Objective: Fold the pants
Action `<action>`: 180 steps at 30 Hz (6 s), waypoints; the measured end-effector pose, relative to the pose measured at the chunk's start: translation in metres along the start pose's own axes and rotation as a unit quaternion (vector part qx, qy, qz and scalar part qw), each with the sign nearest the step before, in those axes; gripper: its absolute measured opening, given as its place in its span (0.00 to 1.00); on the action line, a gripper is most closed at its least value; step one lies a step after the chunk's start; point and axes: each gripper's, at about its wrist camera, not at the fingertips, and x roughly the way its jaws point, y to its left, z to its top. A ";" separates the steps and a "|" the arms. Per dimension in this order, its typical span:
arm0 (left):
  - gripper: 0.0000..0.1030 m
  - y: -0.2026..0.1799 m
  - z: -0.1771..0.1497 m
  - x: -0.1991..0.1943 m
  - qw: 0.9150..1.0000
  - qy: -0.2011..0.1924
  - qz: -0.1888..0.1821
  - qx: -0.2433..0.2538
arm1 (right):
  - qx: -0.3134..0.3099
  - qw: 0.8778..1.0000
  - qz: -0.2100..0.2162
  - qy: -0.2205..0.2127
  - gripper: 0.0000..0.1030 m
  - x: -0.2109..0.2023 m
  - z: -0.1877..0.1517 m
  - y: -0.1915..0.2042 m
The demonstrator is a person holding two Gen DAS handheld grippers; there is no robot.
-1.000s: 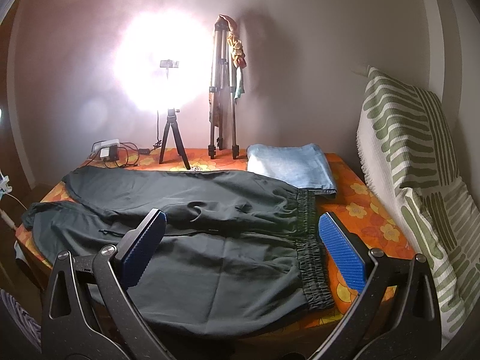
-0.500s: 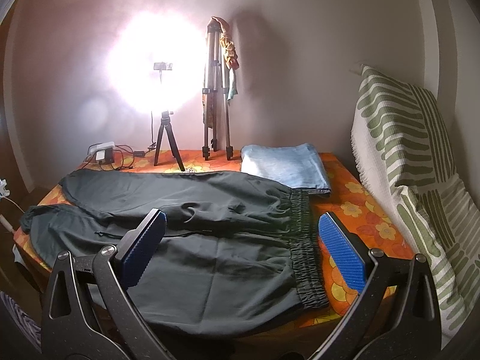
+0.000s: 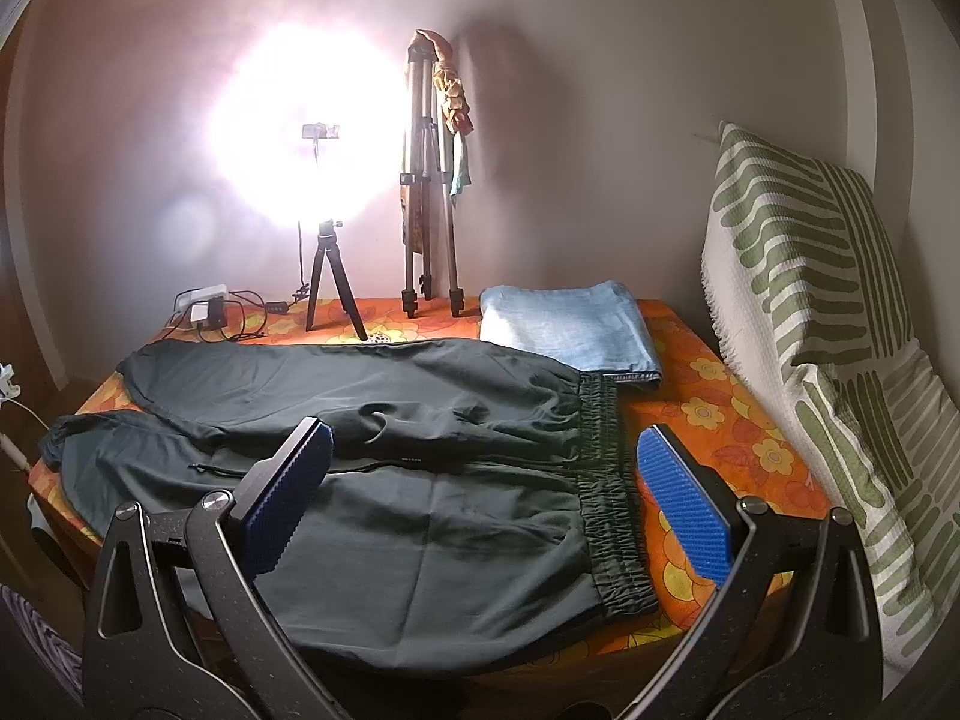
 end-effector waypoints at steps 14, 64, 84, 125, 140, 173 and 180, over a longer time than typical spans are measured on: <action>0.87 -0.004 0.000 0.000 1.000 0.001 0.001 0.001 | 0.001 1.000 -0.002 0.001 1.00 0.002 -0.003 -0.002; 0.78 0.059 0.061 0.110 0.994 0.101 0.022 -0.017 | -0.070 0.993 0.090 0.032 1.00 0.108 0.052 0.024; 0.76 0.114 0.129 0.269 0.982 0.174 0.052 -0.053 | -0.161 0.967 0.157 0.122 0.99 0.268 0.085 0.094; 0.55 0.116 0.058 0.519 0.940 0.325 0.074 -0.068 | -0.180 0.918 0.229 0.268 0.93 0.470 0.055 0.123; 0.01 0.110 0.065 0.509 0.955 0.290 0.037 -0.060 | -0.210 0.898 0.248 0.295 0.25 0.483 0.046 0.146; 0.00 0.148 0.035 0.341 0.968 0.236 -0.007 -0.080 | -0.228 0.884 0.301 0.277 0.03 0.249 -0.006 0.138; 0.02 0.154 0.005 0.314 0.962 0.258 0.005 -0.090 | -0.242 0.884 0.289 0.278 0.03 0.228 -0.029 0.137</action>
